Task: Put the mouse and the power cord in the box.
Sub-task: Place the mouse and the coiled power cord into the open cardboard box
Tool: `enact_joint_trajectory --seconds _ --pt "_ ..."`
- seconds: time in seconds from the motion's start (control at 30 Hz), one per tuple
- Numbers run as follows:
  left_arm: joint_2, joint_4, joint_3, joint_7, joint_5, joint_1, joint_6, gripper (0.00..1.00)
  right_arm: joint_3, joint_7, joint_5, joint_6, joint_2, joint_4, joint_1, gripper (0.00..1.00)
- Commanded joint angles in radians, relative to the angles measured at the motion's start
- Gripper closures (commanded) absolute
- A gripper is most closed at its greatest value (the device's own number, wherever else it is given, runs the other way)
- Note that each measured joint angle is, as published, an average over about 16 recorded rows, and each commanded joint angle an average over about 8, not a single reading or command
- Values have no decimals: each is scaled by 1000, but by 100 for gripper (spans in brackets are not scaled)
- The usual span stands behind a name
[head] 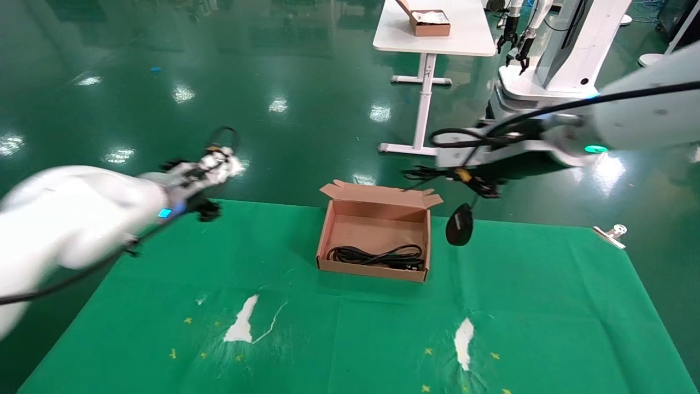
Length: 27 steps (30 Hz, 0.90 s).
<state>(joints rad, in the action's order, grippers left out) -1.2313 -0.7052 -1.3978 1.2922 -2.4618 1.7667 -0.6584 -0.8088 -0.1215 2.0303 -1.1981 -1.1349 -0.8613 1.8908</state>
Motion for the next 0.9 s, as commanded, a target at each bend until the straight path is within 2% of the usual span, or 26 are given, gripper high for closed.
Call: enact_joint_trajectory --seconds 0.03,0.23,0.4,0.57,0.73,0.77,0.9 --pt "30 7 6 -14 26 9 -4 0 -3 40 -2 35 -33 52 -2 100" --pt "34 10 7 -39 50 13 -3 0 -4 239 -38 194 -179 283 -5 100" --pt "32 18 8 -49 58 14 0 0 -24 364 -116 336 -234 354 -47 100" --pt "30 25 8 -56 64 15 2 0 -78 394 -218 450 -238 345 -119 100" --pt "29 29 8 -60 68 16 4 0 -131 379 -291 501 -236 371 -170 98" --pt "29 30 8 -61 68 16 4 0 -140 375 -301 509 -236 381 -177 89" --pt "29 33 9 -62 71 16 4 0 -162 367 -324 531 -238 413 -194 39"
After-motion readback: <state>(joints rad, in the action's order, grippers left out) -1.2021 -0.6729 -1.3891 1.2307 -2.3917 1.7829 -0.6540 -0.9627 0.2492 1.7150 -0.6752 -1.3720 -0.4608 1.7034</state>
